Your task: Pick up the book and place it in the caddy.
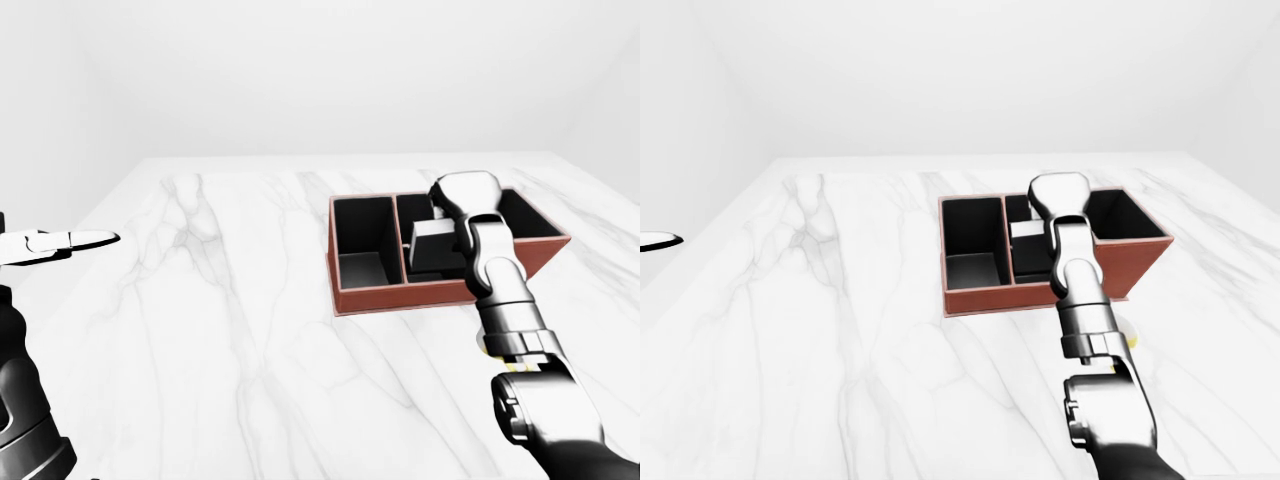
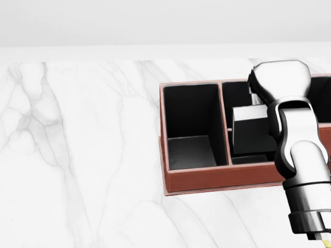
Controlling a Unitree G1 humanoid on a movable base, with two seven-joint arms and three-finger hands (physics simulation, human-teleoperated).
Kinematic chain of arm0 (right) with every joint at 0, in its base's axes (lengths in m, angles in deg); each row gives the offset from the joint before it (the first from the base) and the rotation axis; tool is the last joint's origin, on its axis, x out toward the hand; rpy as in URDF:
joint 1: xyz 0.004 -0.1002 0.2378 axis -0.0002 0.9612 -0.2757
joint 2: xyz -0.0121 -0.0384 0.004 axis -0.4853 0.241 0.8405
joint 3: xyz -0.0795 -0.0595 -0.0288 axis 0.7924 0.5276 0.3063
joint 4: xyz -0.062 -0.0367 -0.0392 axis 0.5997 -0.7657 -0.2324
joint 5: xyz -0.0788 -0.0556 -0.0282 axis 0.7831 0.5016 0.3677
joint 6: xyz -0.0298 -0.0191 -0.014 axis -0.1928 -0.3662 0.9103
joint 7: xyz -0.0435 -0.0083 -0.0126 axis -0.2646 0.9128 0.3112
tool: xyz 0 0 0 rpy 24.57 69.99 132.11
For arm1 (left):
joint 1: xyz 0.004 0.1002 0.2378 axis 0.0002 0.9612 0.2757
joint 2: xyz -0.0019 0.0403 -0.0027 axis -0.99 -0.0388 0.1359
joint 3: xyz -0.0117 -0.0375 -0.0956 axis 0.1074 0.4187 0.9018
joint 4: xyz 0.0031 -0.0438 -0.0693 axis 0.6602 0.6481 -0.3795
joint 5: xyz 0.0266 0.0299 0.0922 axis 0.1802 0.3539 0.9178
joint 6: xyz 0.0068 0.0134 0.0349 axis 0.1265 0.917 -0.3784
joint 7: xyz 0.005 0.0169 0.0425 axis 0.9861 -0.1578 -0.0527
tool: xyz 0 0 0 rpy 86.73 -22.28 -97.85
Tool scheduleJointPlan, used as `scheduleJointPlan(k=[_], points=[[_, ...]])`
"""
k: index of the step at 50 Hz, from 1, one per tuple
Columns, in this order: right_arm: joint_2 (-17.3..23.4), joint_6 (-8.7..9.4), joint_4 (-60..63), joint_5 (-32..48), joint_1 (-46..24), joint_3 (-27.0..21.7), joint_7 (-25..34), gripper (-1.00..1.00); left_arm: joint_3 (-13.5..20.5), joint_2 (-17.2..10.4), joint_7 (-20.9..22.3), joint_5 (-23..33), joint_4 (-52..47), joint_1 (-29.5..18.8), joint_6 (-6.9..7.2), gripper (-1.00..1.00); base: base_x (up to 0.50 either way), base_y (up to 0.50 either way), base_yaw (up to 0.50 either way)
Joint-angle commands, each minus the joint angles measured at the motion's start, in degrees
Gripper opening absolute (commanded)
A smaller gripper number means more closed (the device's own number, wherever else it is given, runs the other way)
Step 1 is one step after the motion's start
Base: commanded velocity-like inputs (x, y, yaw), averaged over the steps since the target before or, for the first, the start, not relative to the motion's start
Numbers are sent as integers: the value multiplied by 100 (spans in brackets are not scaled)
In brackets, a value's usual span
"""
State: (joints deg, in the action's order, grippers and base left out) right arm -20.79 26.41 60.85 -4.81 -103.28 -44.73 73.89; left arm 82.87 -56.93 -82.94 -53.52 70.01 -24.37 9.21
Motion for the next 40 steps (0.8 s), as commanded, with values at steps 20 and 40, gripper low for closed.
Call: scheduleJointPlan(k=[20, 40], points=[[56, 0, -549, 246, -184, 57, -479, -100, 1, 1, 3, -1, 38, 6, 0, 100, 0, 0, 0], [-13, 0, -1291, 177, -303, 162, -955, -100, 34, -17, -7, -39, -58, 6, 0, 100, 0, 0, 0]])
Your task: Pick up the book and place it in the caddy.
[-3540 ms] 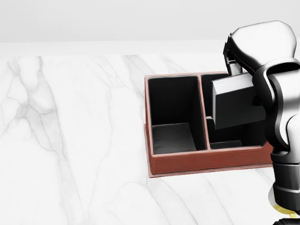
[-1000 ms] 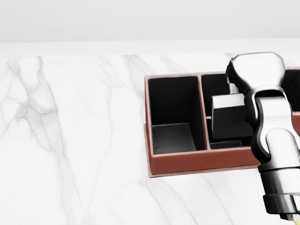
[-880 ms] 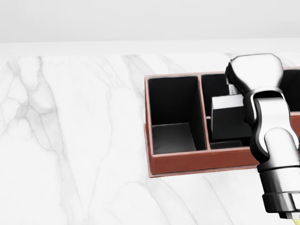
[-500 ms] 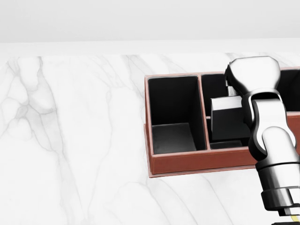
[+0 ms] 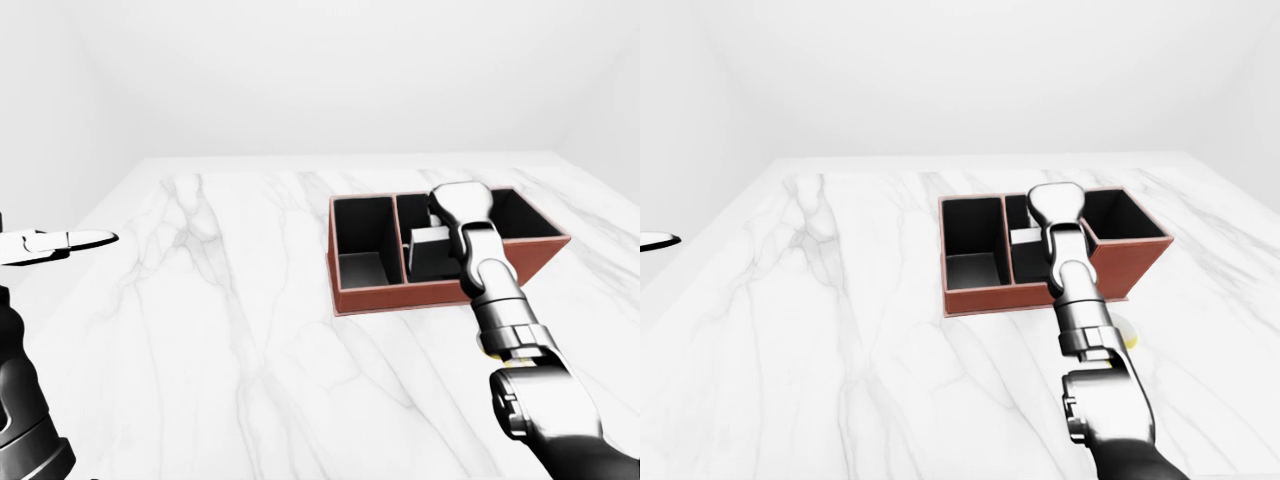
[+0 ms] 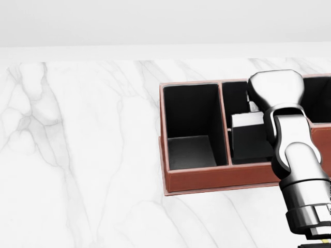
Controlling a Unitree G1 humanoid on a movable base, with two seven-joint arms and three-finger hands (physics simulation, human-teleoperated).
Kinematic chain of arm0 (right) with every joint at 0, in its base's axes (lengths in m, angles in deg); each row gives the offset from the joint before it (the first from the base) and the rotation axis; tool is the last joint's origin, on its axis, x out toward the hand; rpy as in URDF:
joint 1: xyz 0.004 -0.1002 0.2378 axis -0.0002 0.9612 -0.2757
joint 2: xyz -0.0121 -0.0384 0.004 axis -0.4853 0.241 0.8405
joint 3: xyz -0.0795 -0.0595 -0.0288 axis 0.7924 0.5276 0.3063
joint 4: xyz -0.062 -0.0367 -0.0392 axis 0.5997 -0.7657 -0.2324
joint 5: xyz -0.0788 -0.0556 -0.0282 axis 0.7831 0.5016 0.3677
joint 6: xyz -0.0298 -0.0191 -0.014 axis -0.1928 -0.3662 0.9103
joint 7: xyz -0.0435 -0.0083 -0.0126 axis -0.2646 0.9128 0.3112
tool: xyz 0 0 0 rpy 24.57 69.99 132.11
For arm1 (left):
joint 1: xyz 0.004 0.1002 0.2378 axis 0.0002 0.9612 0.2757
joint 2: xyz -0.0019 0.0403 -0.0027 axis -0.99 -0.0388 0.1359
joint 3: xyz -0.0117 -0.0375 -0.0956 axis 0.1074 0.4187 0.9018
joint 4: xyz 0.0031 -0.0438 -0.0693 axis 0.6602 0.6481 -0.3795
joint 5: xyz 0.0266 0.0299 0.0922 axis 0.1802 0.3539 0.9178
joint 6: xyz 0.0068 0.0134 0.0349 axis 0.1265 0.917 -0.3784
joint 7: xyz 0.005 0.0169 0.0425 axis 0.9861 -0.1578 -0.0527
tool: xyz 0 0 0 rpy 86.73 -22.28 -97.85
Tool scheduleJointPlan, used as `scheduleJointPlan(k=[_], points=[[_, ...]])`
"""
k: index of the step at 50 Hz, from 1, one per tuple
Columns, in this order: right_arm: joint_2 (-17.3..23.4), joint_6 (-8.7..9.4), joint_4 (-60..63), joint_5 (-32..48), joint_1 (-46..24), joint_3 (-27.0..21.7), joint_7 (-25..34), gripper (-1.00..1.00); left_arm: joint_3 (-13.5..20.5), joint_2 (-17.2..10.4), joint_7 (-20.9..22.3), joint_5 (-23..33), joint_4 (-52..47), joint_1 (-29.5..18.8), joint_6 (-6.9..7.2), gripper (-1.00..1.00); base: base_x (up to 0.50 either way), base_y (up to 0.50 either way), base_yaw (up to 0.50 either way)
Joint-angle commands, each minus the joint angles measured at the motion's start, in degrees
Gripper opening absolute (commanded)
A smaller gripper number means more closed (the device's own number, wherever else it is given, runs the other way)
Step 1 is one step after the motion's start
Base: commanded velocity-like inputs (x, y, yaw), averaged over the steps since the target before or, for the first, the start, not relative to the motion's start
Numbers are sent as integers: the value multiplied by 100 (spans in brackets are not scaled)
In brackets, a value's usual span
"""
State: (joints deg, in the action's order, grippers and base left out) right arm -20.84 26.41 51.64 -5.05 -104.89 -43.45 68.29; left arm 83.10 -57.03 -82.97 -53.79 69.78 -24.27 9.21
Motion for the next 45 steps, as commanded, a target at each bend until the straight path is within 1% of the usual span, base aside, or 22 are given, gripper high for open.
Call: scheduleJointPlan(k=[1, 5, 13, 21, 30, 39, 45], points=[[-9, 0, -405, 198, -156, 46, -416, -100, 7, -2, 0, -6, -7, -5, 0, 100, 0, 0, 0], [-14, 0, -597, 157, -211, 64, -569, -100, 11, -2, 3, -11, 3, 0, 0, 100, 0, 0, 0], [-6, 0, -707, 116, -224, 108, -648, -100, 0, -2, -2, 0, 2, -3, 0, 100, 0, 0, 0], [26, 0, -998, 72, -326, 128, -846, -100, -10, 6, -2, 15, 1, -1, 0, 100, 0, 0, 0], [6, 0, -1414, 64, -386, 208, -1175, -100, -6, 10, -2, 10, 4, 2, 0, 100, 0, 0, 0], [23, 0, -1708, 22, -438, 253, -1327, -100, -19, 20, 3, 22, 50, 7, 0, 100, 0, 0, 0], [31, 0, -2006, -5, -574, 284, -1504, -100, -8, 19, -3, 8, 20, 11, 0, 100, 0, 0, 0]])
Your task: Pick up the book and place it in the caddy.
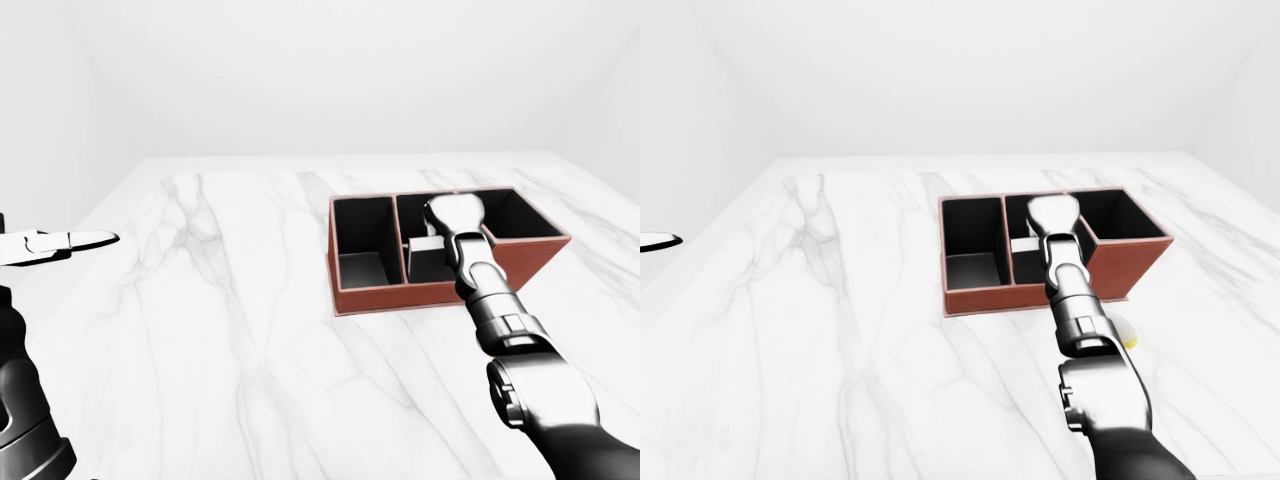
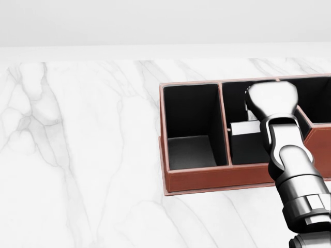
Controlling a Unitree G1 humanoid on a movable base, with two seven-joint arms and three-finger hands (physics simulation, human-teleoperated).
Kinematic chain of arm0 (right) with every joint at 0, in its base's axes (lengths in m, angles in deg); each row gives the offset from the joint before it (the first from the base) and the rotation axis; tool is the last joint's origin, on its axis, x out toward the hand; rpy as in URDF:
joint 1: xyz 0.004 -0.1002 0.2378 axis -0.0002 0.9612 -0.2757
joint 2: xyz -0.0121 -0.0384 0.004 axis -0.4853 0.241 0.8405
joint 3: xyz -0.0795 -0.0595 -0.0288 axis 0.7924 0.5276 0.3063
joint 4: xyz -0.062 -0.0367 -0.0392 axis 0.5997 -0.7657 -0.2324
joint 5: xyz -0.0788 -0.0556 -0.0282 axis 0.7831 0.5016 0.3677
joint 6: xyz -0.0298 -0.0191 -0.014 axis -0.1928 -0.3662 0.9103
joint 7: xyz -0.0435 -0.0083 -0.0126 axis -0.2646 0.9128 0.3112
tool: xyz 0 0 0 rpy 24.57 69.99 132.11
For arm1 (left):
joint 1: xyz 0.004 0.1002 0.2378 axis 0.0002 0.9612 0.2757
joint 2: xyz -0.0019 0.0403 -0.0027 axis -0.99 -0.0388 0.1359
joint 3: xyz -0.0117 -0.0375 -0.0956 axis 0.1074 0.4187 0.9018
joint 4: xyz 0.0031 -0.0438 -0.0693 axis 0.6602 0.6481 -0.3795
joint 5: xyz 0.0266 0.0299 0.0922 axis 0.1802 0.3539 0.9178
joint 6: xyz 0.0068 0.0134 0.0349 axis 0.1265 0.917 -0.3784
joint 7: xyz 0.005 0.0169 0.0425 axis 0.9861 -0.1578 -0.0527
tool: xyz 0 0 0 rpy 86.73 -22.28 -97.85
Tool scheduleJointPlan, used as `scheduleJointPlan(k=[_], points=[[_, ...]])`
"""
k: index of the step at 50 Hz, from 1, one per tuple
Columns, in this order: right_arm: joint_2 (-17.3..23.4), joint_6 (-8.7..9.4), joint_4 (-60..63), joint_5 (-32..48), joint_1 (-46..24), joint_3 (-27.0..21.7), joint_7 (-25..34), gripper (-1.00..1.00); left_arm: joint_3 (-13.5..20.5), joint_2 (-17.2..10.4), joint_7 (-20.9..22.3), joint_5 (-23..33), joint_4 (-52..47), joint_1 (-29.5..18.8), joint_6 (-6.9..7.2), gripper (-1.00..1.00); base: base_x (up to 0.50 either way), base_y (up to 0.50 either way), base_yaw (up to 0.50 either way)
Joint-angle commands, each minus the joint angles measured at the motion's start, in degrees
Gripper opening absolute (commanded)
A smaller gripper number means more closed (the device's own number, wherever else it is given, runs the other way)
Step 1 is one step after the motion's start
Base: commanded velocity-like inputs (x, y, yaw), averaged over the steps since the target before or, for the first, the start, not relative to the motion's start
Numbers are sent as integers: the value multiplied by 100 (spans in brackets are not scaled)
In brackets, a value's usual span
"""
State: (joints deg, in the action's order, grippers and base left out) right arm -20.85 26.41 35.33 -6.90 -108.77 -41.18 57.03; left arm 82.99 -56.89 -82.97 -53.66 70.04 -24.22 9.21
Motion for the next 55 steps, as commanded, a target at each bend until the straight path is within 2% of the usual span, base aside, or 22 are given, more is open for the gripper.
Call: scheduleJointPlan(k=[1, 11, 36, 37, 55], points=[[42, 0, -418, 183, -198, 71, -398, -100, 4, 5, -5, -6, -6, 7, 0, 100, 0, 0, 0], [35, 0, -942, 151, -340, 157, -710, -100, 0, -6, -9, -14, 9, -6, 0, 100, 0, 0, 0], [-9, 0, -1460, 1, -414, 291, -755, -100, 32, -17, -26, -48, -98, 3, 0, 100, 0, 0, 0], [-13, 0, -1454, -21, -409, 291, -700, 100, 13, 2, -12, -24, -29, 7, 0, 100, 0, 0, 0], [0, 0, -1156, 8, -352, 283, -558, 100, 11, -6, -12, -27, -40, -4, 0, 100, 0, 0, 0]])
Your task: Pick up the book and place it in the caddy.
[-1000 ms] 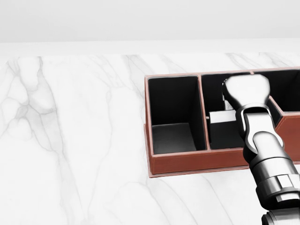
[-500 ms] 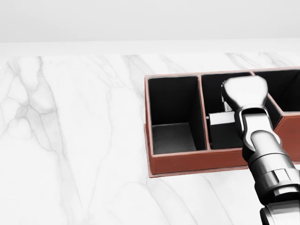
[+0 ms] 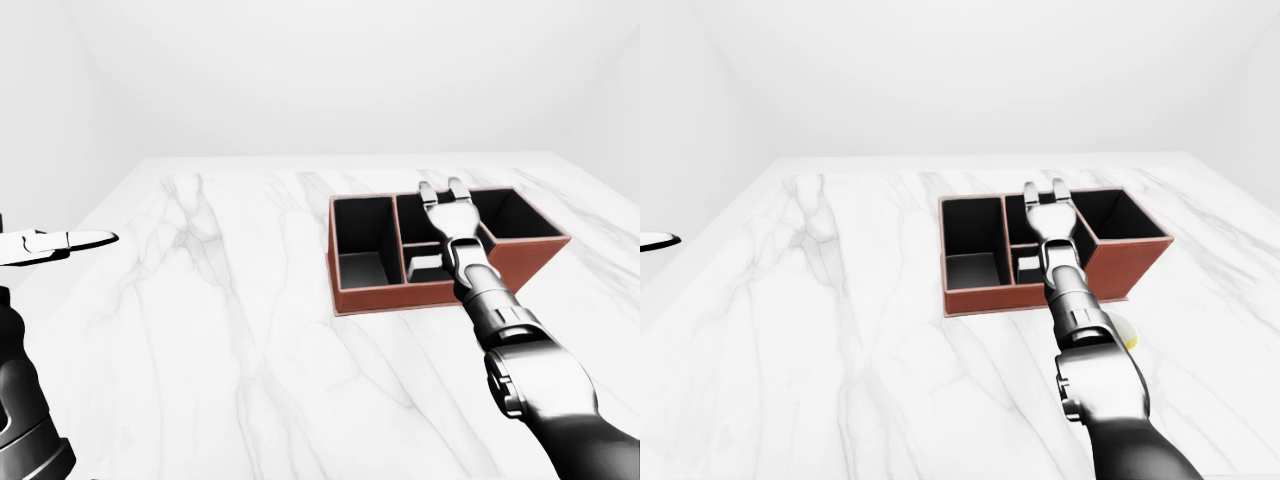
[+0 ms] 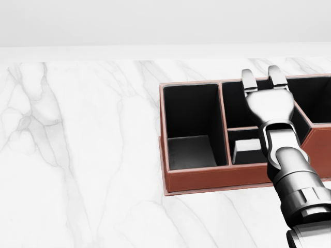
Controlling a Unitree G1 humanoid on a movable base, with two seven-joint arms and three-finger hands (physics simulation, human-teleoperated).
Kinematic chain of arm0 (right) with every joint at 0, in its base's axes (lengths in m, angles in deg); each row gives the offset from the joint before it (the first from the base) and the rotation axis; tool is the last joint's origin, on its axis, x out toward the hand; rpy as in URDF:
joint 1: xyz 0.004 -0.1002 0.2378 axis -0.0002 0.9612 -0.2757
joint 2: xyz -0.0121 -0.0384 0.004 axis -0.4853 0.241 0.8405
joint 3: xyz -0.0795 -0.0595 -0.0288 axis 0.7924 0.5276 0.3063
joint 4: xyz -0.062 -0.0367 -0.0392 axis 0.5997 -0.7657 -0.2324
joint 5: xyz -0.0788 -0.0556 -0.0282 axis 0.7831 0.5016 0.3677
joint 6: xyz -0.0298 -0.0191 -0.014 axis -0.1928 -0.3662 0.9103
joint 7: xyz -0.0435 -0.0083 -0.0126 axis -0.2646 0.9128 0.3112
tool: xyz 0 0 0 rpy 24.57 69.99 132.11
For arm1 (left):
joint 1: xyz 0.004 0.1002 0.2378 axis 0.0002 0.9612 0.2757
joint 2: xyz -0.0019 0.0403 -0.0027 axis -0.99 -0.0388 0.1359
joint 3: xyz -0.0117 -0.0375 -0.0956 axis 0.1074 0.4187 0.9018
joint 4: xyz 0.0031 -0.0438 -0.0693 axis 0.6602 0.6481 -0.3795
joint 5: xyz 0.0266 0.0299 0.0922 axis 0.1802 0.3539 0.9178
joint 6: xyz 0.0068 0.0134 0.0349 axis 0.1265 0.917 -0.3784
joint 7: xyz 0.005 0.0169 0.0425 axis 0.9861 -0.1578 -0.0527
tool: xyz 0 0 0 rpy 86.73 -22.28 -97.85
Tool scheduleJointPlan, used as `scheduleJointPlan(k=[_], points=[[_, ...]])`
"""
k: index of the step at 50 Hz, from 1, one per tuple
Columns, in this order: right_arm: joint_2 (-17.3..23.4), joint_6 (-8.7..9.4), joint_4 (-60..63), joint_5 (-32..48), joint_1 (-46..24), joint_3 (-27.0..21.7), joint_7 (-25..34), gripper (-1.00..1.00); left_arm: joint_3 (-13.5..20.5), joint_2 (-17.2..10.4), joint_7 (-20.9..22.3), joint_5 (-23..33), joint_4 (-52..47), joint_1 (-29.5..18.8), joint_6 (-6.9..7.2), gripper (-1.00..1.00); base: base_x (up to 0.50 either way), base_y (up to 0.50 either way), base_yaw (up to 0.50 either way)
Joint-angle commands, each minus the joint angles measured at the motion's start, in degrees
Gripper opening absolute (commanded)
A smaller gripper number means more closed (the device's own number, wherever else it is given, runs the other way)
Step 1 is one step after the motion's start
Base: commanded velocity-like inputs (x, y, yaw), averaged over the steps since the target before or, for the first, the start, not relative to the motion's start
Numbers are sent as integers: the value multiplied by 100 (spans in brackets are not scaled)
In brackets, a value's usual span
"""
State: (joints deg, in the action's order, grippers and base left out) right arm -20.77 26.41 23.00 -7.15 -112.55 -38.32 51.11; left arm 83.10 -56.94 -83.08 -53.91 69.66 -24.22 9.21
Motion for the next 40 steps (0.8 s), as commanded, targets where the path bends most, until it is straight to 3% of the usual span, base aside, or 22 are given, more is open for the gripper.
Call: scheduleJointPlan(k=[1, 13, 22, 28, 35, 40], points=[[-3, 0, 100, 36, 26, -6, 48, 100, 6, -6, -2, -7, -11, -6, 0, 100, 0, 0, 0], [91, 0, 958, 94, 250, -159, 421, 100, -22, 15, 18, 22, 72, 3, 0, 100, 0, 0, 0], [29, -12, 3156, 94, 929, -477, 1580, 100, -25, 24, 26, 17, 112, 17, 0, 100, 0, 0, 0], [-56, -69, 3815, 74, 1149, -603, 1884, 100, -42, 34, 44, 40, 184, 27, 0, 100, 0, 0, 0], [35, -281, 4620, -119, 1445, -808, 2296, 100, -56, 32, 26, 33, 110, 31, 0, 100, 0, 0, 0], [31, -561, 5440, -599, 1816, -966, 2738, 100, -26, 22, 35, 18, 3, 18, 0, 100, 0, 0, 0]])
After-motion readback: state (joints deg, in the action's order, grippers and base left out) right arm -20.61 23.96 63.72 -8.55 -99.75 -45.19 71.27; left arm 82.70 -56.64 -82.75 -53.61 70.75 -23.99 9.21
